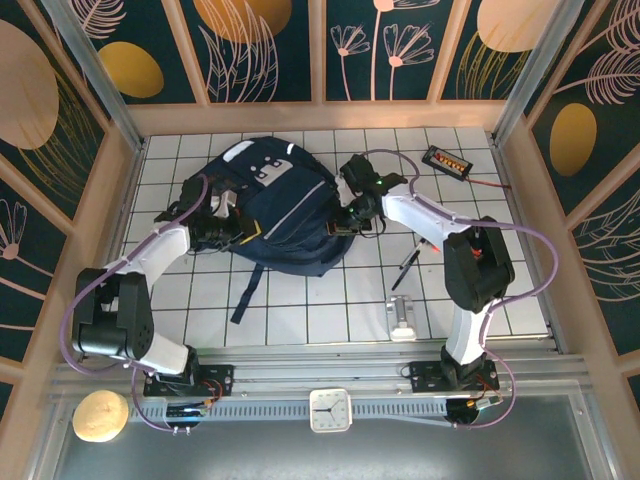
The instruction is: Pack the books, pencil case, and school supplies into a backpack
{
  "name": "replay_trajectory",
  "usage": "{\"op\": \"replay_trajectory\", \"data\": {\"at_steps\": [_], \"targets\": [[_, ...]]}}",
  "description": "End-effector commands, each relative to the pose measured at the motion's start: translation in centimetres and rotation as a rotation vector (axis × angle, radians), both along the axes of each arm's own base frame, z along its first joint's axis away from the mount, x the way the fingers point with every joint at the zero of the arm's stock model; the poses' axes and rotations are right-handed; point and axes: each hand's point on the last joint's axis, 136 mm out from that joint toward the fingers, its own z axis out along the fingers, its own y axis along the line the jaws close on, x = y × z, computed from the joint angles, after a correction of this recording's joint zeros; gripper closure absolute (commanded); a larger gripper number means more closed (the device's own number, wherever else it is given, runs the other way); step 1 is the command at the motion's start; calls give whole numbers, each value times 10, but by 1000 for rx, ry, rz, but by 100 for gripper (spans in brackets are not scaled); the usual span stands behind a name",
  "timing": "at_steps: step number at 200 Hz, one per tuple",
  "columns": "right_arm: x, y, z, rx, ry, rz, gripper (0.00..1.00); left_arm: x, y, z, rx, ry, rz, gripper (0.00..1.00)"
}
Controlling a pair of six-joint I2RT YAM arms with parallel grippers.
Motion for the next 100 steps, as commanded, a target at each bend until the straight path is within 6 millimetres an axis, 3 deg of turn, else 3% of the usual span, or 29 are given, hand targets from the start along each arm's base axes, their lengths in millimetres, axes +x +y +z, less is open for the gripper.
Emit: {"op": "replay_trajectory", "data": {"at_steps": [1,25,52,67,82,100], "targets": [[32,-39,5,-81,-86,-84,100,-5,63,-33,304,70,31,100],[-1,-23,7,-29,-50,-57,100,32,62,-22,297,20,41,100],[-55,29,7,43,0,24,100,91,49,-5,237,-50,30,100],[-72,61,7,79,14,64,100,119,44,5,210,-84,24,99],[-72,88,7,114,30,72,100,130,38,12,176,-77,24,61],[-59,105,7,132,28,59,100,119,40,19,162,-64,55,24]]}}
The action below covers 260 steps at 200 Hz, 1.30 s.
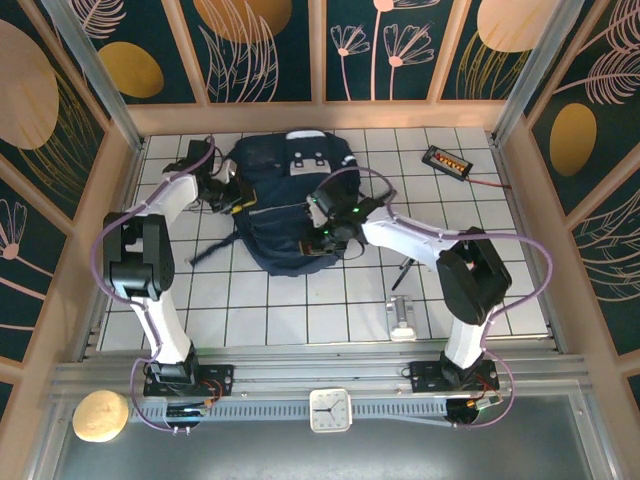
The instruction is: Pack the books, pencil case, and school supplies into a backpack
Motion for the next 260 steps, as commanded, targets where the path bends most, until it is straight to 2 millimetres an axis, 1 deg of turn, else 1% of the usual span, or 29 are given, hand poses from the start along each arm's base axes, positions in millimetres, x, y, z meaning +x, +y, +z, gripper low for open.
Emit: {"op": "replay_trajectory", "data": {"at_steps": [1,3,9,13,22,25,27,32,46,54,57,63,76,90,108,128,155,163,179,183,185,188,203,207,211,214,224,237,260], "targets": [[5,25,3,42,49,-30,100,9,15,28,22,-70,62,22],[7,26,3,43,47,-31,100,6,16,28,23,-67,67,18],[12,29,4,48,44,-34,100,-3,19,29,30,-61,87,3],[15,31,5,52,41,-35,100,-9,22,29,34,-54,103,1],[20,35,5,61,42,-31,100,-25,28,29,22,-42,141,1],[21,36,6,63,41,-29,100,-30,28,24,12,-25,155,1],[21,36,5,64,42,-27,100,-33,28,31,0,-40,163,1],[22,38,5,66,42,-21,100,-41,28,32,-26,-38,185,1],[24,39,5,66,42,-9,100,-58,16,33,-151,-25,229,1],[24,40,5,65,42,-2,100,-65,7,35,-252,-19,262,1],[24,40,5,65,41,0,100,-65,4,39,-295,-22,275,1],[24,40,6,66,41,6,100,-73,-2,35,-366,-8,307,1],[25,40,6,63,41,15,100,-78,-8,38,-464,-5,362,1],[25,41,7,63,39,21,100,-82,-16,38,-509,10,386,1],[25,42,9,66,37,25,100,-87,-34,40,-555,37,397,1],[25,43,12,73,32,24,100,-96,-45,29,-583,76,446,1],[22,44,13,83,31,29,100,-103,-45,14,-610,94,523,2],[21,43,12,81,33,29,100,-102,-45,10,-604,95,533,7],[18,42,11,77,34,27,100,-99,-44,2,-571,86,543,29],[18,42,10,75,35,25,100,-99,-43,-2,-563,87,547,37],[18,42,10,74,34,25,100,-98,-43,-3,-558,87,549,43],[18,42,10,72,35,23,100,-98,-42,-6,-552,88,550,49],[17,39,8,54,37,14,100,-98,-42,-19,-534,99,547,71],[17,37,7,48,39,10,100,-98,-42,-22,-526,99,547,78],[16,36,7,40,40,8,100,-98,-41,-24,-519,99,547,88],[16,34,7,35,39,6,100,-99,-40,-27,-512,100,550,100],[14,28,6,9,38,2,100,-99,-36,-29,-488,90,551,100],[10,14,1,-37,41,0,100,-101,-26,-33,-441,77,560,100],[-1,-23,-9,-108,63,-16,100,-104,-1,-34,-384,56,582,100]]}}
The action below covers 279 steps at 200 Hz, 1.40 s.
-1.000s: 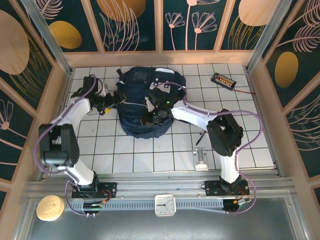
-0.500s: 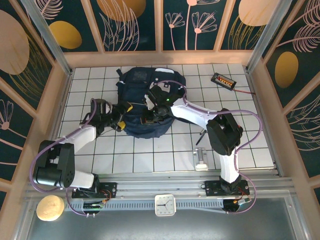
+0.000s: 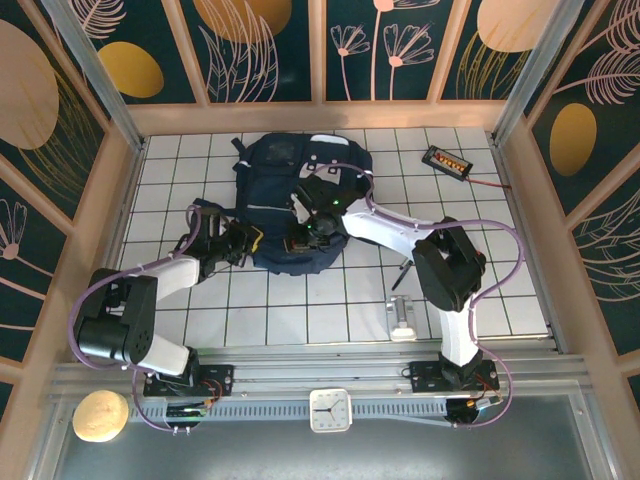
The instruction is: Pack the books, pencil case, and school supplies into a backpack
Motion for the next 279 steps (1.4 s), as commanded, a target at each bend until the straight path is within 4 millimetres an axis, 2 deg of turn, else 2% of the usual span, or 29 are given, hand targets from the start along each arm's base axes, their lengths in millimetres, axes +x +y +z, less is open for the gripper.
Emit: {"op": "replay_trajectory", "data": {"at_steps": [1,32,61,70,74,113,130,158,170,189,193,195,200,208,212,216,223,231,233,245,260,279], "targets": [[-12,-47,3,-95,-2,-16,100,0,33,-5,97,-11,45,100],[-16,-104,-5,-164,14,-47,100,-3,57,-2,158,-14,43,100],[9,-150,-3,-226,-30,-82,100,-6,54,0,180,-19,-28,100],[17,-155,-4,-249,-64,-62,100,-9,53,0,186,-17,-48,100],[28,-165,-4,-261,-79,-77,100,-11,53,0,192,-16,-58,100],[111,-207,-8,-388,-301,-81,100,-31,62,-7,239,17,-106,100],[139,-210,5,-322,-340,-93,100,-36,71,-12,249,34,-111,100],[163,-202,20,-297,-443,-39,100,-35,81,-10,254,37,-124,100],[167,-194,20,-267,-418,-30,100,-31,80,-6,252,25,-137,100],[158,-161,36,-134,-368,9,100,-24,73,0,208,-3,-160,100],[153,-152,41,-102,-371,24,95,-23,71,1,198,-7,-165,100],[150,-147,45,-85,-376,36,89,-23,71,1,195,-7,-168,95],[141,-137,50,-59,-389,63,72,-23,70,0,189,0,-171,76],[131,-125,57,-58,-443,91,30,-24,71,-1,195,7,-174,44],[127,-121,59,-70,-477,98,16,-25,72,0,202,10,-173,35],[122,-118,60,-79,-507,108,9,-26,72,1,209,10,-170,30],[115,-114,64,-72,-573,144,6,-28,73,4,212,7,-160,20],[107,-112,69,-52,-680,186,6,-31,74,10,210,-1,-143,4],[105,-113,68,-50,-703,195,6,-32,74,11,209,-3,-140,2],[92,-113,77,-8,-882,272,2,-40,73,16,199,9,-134,1],[63,-108,73,46,-1026,490,1,-50,69,15,170,26,-129,1],[73,-110,59,-30,-1056,572,1,-56,64,16,145,26,-120,1]]}}
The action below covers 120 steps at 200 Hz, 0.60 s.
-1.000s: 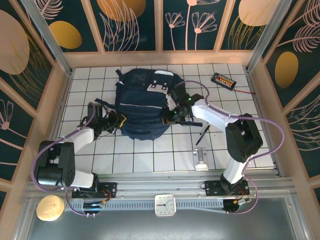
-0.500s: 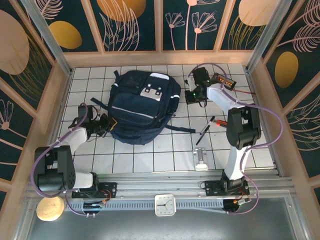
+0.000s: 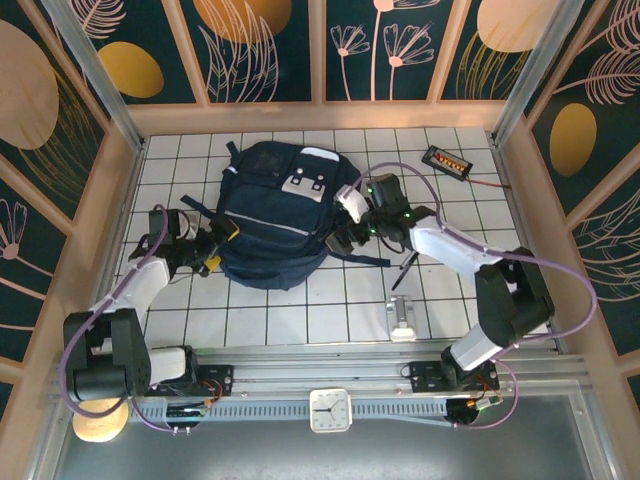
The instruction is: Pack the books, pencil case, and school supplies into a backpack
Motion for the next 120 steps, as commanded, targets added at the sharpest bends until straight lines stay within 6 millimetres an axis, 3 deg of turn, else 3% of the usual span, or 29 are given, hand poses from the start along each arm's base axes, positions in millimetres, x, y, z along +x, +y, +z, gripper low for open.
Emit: {"op": "replay_trajectory", "data": {"at_steps": [1,29,60,120], "targets": [[28,11,24,-13,-295,170,1,-20,-8,-8,-52,76,16,1],[38,10,-3,-122,-290,246,2,-20,-14,3,-36,69,-1,1],[50,19,-10,-123,-288,271,2,-19,-32,0,-89,69,-5,1],[42,39,-36,-113,-186,365,6,-8,-45,-13,-132,64,20,1]]}}
